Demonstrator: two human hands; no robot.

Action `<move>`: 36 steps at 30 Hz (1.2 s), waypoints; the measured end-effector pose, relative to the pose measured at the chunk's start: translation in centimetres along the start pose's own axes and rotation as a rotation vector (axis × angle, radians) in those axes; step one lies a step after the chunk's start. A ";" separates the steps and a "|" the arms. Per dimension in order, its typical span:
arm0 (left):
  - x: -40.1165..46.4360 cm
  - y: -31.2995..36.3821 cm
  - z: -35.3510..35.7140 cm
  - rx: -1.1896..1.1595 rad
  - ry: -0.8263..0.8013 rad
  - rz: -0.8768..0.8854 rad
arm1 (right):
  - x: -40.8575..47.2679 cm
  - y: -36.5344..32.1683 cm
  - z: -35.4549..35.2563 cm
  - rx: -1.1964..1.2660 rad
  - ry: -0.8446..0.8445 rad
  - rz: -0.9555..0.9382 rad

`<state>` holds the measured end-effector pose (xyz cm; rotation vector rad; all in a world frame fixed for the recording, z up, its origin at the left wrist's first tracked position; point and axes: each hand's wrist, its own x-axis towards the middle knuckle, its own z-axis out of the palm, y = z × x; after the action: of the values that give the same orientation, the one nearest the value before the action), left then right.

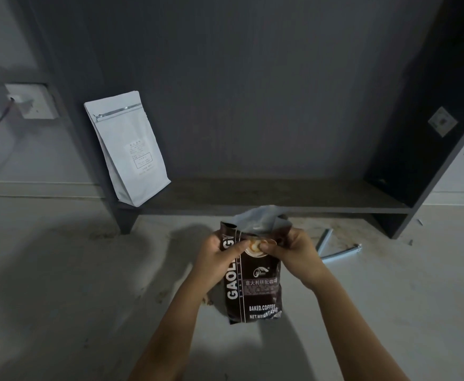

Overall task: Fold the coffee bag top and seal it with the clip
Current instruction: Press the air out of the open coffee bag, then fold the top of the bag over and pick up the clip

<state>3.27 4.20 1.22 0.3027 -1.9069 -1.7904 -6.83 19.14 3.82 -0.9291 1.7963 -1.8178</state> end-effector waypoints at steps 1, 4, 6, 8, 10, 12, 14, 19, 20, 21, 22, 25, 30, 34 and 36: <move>-0.1 -0.2 -0.1 0.003 0.004 -0.010 | -0.1 0.4 0.2 0.009 0.026 0.026; -0.4 -0.4 0.1 0.014 0.039 -0.022 | -0.7 1.6 0.5 0.063 0.087 0.058; -0.4 0.0 0.1 0.037 0.027 0.000 | -0.8 1.7 0.5 0.095 0.104 0.035; -0.4 0.0 0.0 0.071 0.026 0.014 | -0.8 1.8 0.4 0.111 0.111 0.007; -0.5 -0.1 0.0 0.067 0.015 -0.005 | -0.9 1.8 0.6 0.130 0.124 -0.018; -0.5 0.2 -0.2 -0.018 -0.009 -0.015 | -1.1 1.5 0.7 0.163 0.132 -0.035; -0.4 0.8 -0.5 -0.120 -0.053 0.013 | -1.0 1.1 0.4 0.208 0.110 -0.045; -0.9 2.3 -1.3 -0.250 -0.165 -0.002 | -1.3 -0.1 -0.7 0.431 0.058 0.087; -0.9 2.5 -1.5 -0.215 -0.176 -0.004 | -1.5 -0.4 -1.0 0.409 0.014 0.095; -0.9 2.9 -1.5 -0.170 -0.191 -0.013 | -1.6 -0.7 -1.1 0.360 -0.016 0.092; -0.9 3.3 -1.5 -0.105 -0.213 -0.030 | -1.7 -1.0 -1.2 0.309 -0.034 0.087; -1.0 4.1 -1.4 0.067 -0.264 -0.079 | -1.9 -1.3 -1.4 0.153 -0.081 0.070; -1.6 3.7 -2.1 0.196 -0.318 -0.139 | -2.4 -0.8 -1.9 0.096 -0.228 0.152; -1.6 3.0 -2.0 0.320 -0.224 -0.062 | -2.4 -0.3 -1.5 -0.161 -0.108 0.112; -1.6 2.8 -1.5 0.414 -0.180 -0.012 | -2.1 0.0 -1.1 -0.271 0.020 0.062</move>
<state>5.82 3.99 3.66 0.3025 -2.4048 -1.4579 -6.11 21.39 3.50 -0.9418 2.0965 -1.5767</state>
